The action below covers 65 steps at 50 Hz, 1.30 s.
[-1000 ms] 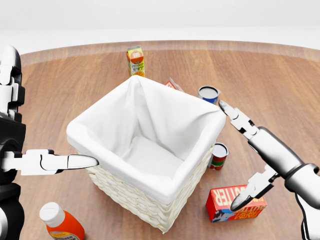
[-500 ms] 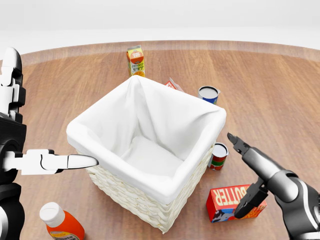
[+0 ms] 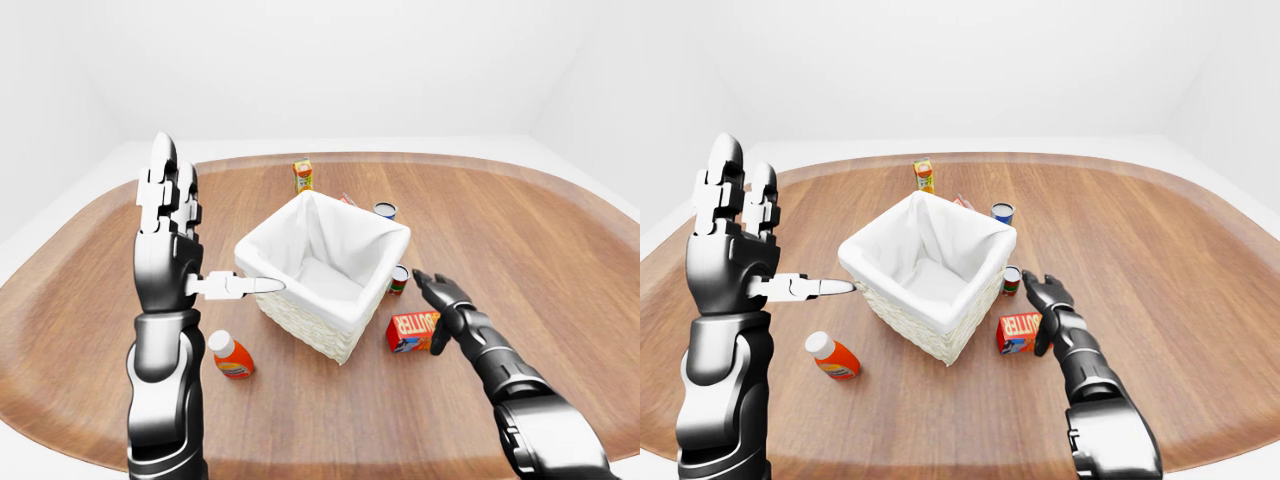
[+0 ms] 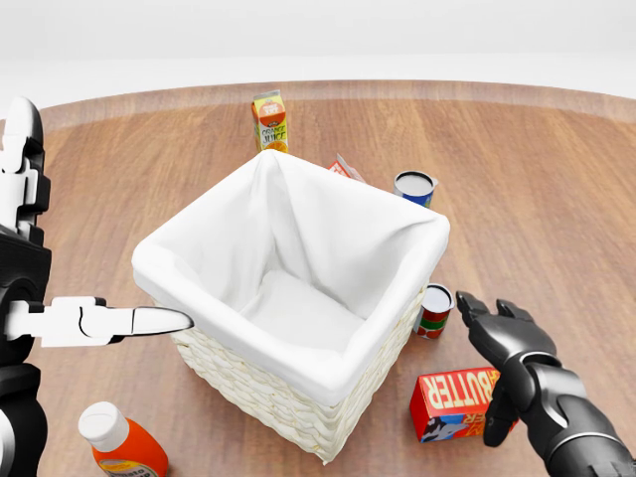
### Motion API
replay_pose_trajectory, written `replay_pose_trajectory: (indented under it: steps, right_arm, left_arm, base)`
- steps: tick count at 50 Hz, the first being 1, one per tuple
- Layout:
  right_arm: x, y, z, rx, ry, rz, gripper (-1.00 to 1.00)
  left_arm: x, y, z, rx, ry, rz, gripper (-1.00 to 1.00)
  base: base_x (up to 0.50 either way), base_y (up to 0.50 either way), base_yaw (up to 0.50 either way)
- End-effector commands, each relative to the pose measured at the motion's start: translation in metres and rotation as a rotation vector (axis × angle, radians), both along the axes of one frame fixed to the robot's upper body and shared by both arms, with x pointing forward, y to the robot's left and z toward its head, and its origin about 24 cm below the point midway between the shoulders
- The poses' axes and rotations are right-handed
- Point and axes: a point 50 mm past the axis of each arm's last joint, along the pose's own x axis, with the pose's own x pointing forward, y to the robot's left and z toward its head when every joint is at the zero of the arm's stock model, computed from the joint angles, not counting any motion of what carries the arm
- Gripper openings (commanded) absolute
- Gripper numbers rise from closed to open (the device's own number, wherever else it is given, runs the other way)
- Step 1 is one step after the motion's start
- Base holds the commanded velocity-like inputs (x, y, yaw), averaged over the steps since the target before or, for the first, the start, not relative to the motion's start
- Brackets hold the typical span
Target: Pick up the butter and put it in the basket.
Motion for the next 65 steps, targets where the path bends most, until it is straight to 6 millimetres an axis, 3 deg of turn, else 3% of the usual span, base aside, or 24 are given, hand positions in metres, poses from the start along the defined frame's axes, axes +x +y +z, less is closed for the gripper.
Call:
replay_pose_trajectory:
  steps: [1, 21, 30, 49, 51, 52, 54, 56, 65]
  right_arm:
    - [0.000, 0.011, -0.010, -0.163, -0.012, 0.084, 1.00]
    - [-0.008, 0.024, -0.025, -0.177, 0.043, 0.130, 1.00]
    - [-0.021, 0.026, -0.039, -0.184, 0.101, 0.146, 1.00]
    - [-0.013, 0.039, -0.034, -0.208, 0.094, 0.199, 1.00]
    - [-0.011, 0.041, -0.033, -0.222, 0.090, 0.215, 0.93]
    - [-0.011, 0.042, -0.033, -0.223, 0.090, 0.220, 0.21]
    - [-0.010, 0.044, -0.033, -0.222, 0.089, 0.225, -0.51]
    - [-0.011, 0.045, -0.033, -0.219, 0.089, 0.225, -1.00]
    - [-0.011, 0.042, -0.032, -0.222, 0.055, 0.212, -1.00]
  left_arm:
    - [0.000, 0.000, -0.001, 0.001, 0.005, 0.001, 1.00]
    - [-0.001, 0.000, -0.005, -0.004, 0.023, 0.004, 1.00]
    - [0.014, -0.001, -0.022, -0.010, 0.108, -0.005, 1.00]
    - [0.015, 0.001, -0.025, -0.008, 0.127, -0.002, 1.00]
    - [0.015, 0.001, -0.026, -0.009, 0.130, -0.001, 1.00]
    - [0.015, 0.001, -0.027, -0.010, 0.132, -0.002, 1.00]
    - [0.015, 0.000, -0.027, -0.010, 0.134, -0.003, 1.00]
    - [0.015, 0.000, -0.028, -0.010, 0.136, -0.003, 1.00]
    - [0.014, 0.001, -0.028, -0.011, 0.135, 0.000, 1.00]
  base:
    - [0.00, 0.00, 0.00]
    - [0.00, 0.00, 0.00]
    - [0.00, 0.00, 0.00]
    - [0.00, 0.00, 0.00]
    - [0.00, 0.00, 0.00]
    - [0.00, 0.00, 0.00]
    - [0.00, 0.00, 0.00]
    - [0.00, 0.00, 0.00]
    - [0.00, 0.00, 0.00]
